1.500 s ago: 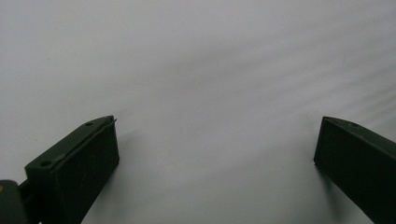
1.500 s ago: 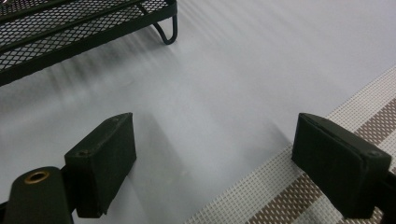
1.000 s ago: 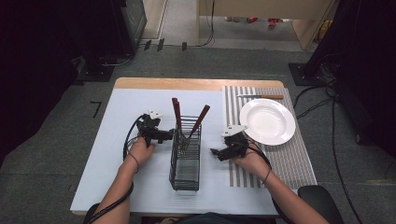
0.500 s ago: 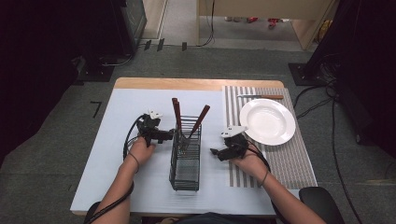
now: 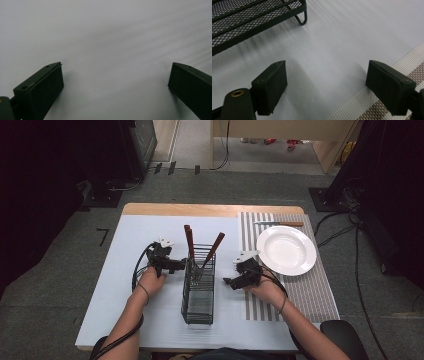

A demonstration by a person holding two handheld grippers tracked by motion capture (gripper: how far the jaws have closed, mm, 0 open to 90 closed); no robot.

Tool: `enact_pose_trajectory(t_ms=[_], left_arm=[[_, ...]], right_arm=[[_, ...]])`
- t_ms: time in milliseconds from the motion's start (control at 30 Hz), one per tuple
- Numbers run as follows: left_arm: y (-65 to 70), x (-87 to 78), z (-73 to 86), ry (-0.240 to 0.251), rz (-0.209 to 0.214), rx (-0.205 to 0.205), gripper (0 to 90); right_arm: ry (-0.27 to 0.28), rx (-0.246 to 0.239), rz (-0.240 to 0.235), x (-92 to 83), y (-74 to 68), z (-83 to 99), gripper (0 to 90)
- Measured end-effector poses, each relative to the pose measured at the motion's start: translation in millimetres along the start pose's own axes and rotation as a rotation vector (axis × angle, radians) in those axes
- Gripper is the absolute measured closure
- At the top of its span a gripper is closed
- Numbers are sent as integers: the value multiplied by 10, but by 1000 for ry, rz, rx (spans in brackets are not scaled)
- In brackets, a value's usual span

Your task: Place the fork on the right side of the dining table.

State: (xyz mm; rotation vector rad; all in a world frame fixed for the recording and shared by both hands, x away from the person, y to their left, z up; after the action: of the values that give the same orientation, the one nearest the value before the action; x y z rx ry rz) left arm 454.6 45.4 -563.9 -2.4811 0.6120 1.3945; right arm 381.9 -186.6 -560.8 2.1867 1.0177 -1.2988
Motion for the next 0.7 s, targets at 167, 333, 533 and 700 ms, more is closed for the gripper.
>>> enact_pose_trajectory(t_ms=[167,333,533,700], left_arm=[[0,0,0,1,0,0,0],[0,0,0,0,0,0,0],[1,1,-1,-2,1,0,0],[1,1,-1,-1,0,0,0]], right_arm=[[-44,3,2,-3,0,-19,174],[-68,29,-29,-25,26,-41,205],[-96,52,-95,-106,52,-72,275],[-138,51,-122,-137,54,-134,276]])
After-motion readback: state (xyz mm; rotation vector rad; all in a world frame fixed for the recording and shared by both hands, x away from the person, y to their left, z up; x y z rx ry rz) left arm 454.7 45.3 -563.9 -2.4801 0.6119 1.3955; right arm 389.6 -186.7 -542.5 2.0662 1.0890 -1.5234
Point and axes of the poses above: each handheld gripper's, and its own axes: x roughly forward along the jaws, z roughly out of its underside, y roughly to its right, the point moved 9 cm from there along x, roughly forward along the jaws, and after that the axes turned 13 degrees about -y, right-handed, at the moved point
